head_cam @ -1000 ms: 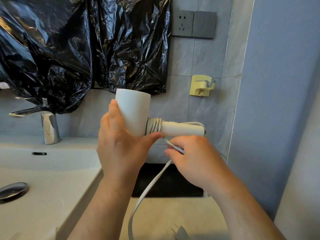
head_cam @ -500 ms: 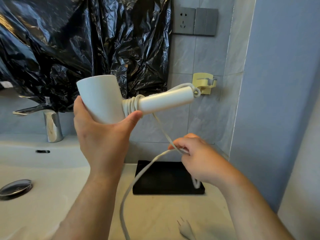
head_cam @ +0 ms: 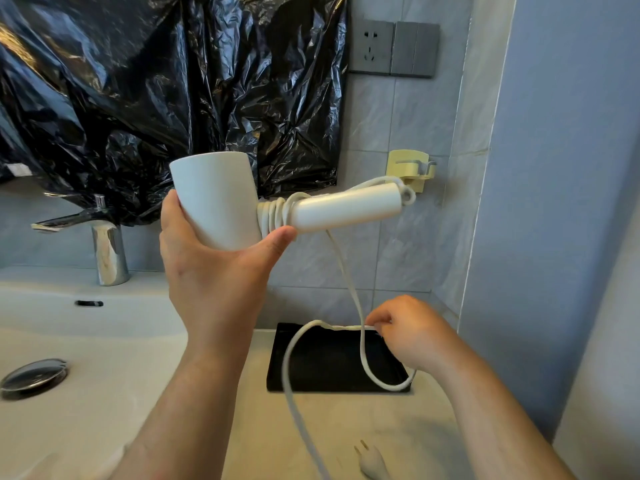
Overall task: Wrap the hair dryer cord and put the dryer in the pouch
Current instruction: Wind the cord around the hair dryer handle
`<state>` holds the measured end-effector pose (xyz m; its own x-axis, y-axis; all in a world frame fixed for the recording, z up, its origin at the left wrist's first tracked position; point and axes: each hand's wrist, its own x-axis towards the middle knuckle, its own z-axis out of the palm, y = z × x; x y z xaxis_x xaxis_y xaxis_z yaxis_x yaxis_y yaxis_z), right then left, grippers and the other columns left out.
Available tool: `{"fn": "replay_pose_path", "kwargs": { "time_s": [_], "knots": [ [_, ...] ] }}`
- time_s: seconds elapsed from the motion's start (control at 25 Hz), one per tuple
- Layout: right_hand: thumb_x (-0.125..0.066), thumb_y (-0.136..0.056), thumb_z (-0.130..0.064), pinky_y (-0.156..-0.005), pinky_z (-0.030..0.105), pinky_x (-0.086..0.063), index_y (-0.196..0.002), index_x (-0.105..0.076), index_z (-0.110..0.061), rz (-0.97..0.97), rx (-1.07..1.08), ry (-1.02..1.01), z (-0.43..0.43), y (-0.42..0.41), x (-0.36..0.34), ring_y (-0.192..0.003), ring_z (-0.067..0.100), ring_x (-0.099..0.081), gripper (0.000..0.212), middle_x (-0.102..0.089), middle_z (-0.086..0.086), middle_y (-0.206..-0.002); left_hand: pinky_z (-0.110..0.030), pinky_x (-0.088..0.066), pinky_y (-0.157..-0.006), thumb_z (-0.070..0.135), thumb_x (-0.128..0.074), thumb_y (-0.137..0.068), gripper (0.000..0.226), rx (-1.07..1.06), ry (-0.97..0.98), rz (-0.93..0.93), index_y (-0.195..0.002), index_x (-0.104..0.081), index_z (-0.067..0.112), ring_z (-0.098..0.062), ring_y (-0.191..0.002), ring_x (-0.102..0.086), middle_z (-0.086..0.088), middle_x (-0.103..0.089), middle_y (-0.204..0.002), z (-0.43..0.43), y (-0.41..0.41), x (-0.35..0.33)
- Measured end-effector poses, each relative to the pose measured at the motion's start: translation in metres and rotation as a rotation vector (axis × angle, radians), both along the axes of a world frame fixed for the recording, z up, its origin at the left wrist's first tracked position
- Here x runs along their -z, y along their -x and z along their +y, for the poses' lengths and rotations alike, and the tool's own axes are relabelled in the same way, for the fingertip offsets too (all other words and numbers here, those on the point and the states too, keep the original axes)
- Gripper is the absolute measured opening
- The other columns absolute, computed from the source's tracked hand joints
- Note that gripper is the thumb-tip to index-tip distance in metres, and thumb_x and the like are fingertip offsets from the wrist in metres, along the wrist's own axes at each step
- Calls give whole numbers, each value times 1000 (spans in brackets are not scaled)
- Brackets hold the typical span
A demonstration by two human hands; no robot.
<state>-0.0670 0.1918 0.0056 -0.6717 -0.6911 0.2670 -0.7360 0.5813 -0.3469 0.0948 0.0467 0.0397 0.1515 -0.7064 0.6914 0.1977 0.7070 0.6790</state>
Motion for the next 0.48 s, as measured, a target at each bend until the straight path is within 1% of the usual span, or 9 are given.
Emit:
{"fn": "replay_pose_path", "kwargs": {
  "time_s": [0.08, 0.16, 0.2, 0.24, 0.28, 0.36, 0.4, 0.44, 0.48],
  "knots": [
    [-49, -92, -17, -92, 38, -51, -102, -71, -20, 34, -71, 17, -2, -4, -2, -106, 23, -61, 24, -68, 0, -108, -48, -51, -93, 64, -86, -45, 113, 0, 4, -20, -141, -39, 26, -21, -116, -55, 1, -55, -127, 0, 2, 2],
    [-50, -95, -14, -105, 27, -38, -121, -64, -23, 96, -188, 129, -2, -14, -12, -123, 16, -50, 31, -55, -8, -131, -48, -52, -93, 65, -85, -44, 114, 14, 6, -33, -141, -39, 27, -22, -116, -55, 2, -56, -127, 0, 5, 3],
    [-50, -95, -11, -107, 22, -34, -127, -59, -26, 141, -241, 186, -2, -19, -15, -127, 12, -46, 37, -49, -13, -137, -48, -52, -93, 65, -85, -44, 113, 21, 4, -29, -140, -39, 27, -22, -116, -55, 2, -56, -127, 1, 6, 3],
    [-50, -94, -7, -104, 21, -37, -124, -60, -30, 153, -280, 242, -2, -24, -17, -124, 9, -48, 39, -50, -15, -135, -48, -52, -92, 65, -85, -44, 112, 28, -1, -17, -140, -40, 28, -21, -116, -56, 2, -57, -126, 1, 6, 3],
    [-49, -94, -6, -99, 25, -46, -115, -62, -35, 105, -307, 295, -1, -28, -18, -115, 10, -56, 38, -54, -16, -127, -47, -52, -92, 65, -85, -44, 110, 34, -10, 0, -138, -41, 28, -21, -115, -57, 3, -57, -125, 0, 5, 3],
    [-45, -96, -7, -72, 35, -59, -94, -58, -38, -196, -309, 395, 2, -30, -19, -89, 17, -69, 34, -59, -11, -112, -47, -54, -89, 64, -85, -45, 104, 46, -26, 37, -134, -45, 29, -18, -110, -59, 6, -59, -122, -3, 3, 1],
    [-41, -97, -5, -58, 34, -59, -87, -55, -35, -326, -301, 418, 3, -27, -18, -79, 22, -71, 34, -60, -6, -109, -46, -55, -88, 63, -85, -46, 101, 50, -30, 50, -132, -46, 29, -17, -107, -59, 7, -60, -120, -5, 2, 0],
    [-36, -95, -1, -47, 32, -54, -82, -53, -29, -400, -286, 440, 4, -23, -17, -72, 25, -72, 35, -62, 0, -106, -46, -55, -86, 62, -85, -46, 98, 49, -33, 58, -131, -47, 28, -16, -105, -60, 8, -60, -118, -6, 1, 0],
    [-32, -91, 4, -43, 30, -50, -78, -53, -23, -449, -252, 465, 4, -17, -17, -66, 29, -71, 37, -66, 5, -100, -45, -55, -86, 61, -85, -47, 97, 47, -35, 64, -130, -48, 28, -15, -104, -60, 8, -60, -117, -7, 0, 0]
  ]
}}
